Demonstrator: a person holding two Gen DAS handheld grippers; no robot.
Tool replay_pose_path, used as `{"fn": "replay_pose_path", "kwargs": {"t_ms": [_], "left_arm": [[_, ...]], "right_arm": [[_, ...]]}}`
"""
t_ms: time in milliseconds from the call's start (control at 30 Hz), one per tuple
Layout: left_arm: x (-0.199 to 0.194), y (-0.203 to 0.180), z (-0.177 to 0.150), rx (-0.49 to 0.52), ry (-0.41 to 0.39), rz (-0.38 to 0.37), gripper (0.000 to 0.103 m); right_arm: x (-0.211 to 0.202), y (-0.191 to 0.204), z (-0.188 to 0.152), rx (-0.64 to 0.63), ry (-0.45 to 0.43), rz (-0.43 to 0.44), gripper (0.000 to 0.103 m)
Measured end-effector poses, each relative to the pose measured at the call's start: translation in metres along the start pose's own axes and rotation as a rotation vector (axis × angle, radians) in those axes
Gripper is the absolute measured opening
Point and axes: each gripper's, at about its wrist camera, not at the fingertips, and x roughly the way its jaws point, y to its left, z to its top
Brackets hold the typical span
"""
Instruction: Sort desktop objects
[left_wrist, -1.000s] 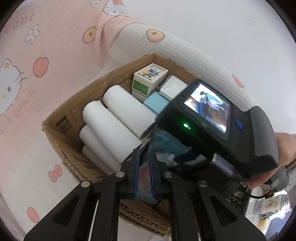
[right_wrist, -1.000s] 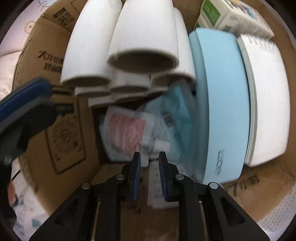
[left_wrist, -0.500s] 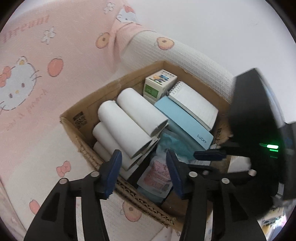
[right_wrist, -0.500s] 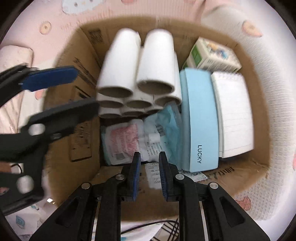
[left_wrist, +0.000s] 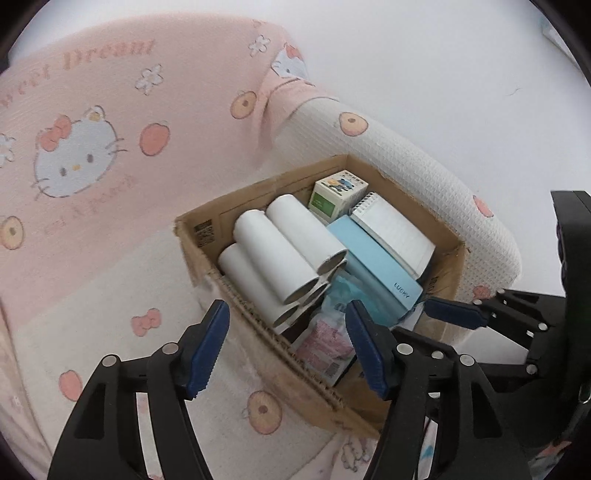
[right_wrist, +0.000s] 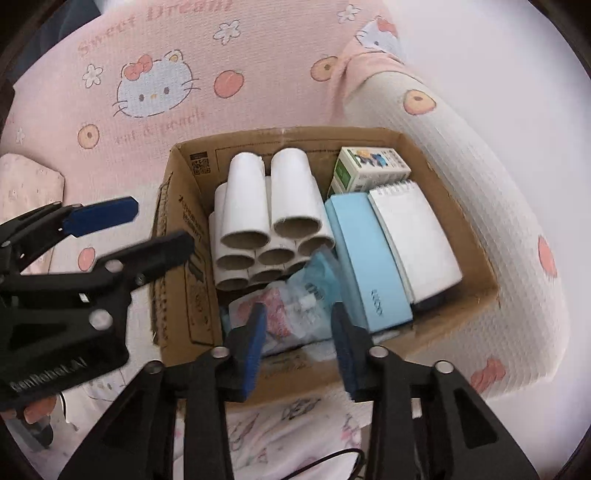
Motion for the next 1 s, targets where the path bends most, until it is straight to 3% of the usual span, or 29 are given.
{"fn": "replay_pose_path", "kwargs": {"t_ms": [167, 233, 267, 300, 433, 533, 600, 767, 1000], "left_arm": [[-0.010, -0.001, -0.004, 0.015, 0.005, 0.059, 0.071], [-0.014, 0.001, -0.005, 0.007, 0.022, 0.042, 0.071], [-0.017, 0.002, -0.005, 0.006, 0.036, 0.053, 0.071], [-0.020, 0.002, -0.006, 0.011, 0.037, 0.066, 0.071], [-0.032, 0.003, -0.009, 0.037, 0.049, 0.112, 0.072], [-0.040, 0.006, -0.011, 0.018, 0.073, 0.033, 0.074], [-0.044, 0.007, -0.013, 0.008, 0.094, 0.018, 0.078], [-0.045, 0.008, -0.019, 0.019, 0.143, 0.194, 0.079], [-0.061, 0.006, -0.017, 0.006, 0.118, 0.162, 0.079]], "right_arm": [[-0.019, 0.001, -0.003, 0.106, 0.000, 0.034, 0.042], [-0.021, 0.002, -0.006, 0.118, -0.004, 0.001, 0.049], [-0.021, 0.003, -0.006, 0.120, -0.002, -0.017, 0.060], [-0.022, 0.007, -0.007, 0.097, 0.012, -0.050, 0.064], [-0.033, 0.018, -0.013, 0.035, -0.006, -0.061, 0.064], [-0.040, 0.023, -0.017, 0.025, -0.009, -0.054, 0.065], [-0.044, 0.024, -0.019, 0.012, -0.012, -0.062, 0.065], [-0.059, 0.028, -0.023, -0.018, -0.040, -0.077, 0.065], [-0.080, 0.038, -0.023, -0.058, -0.088, -0.119, 0.066]]}}
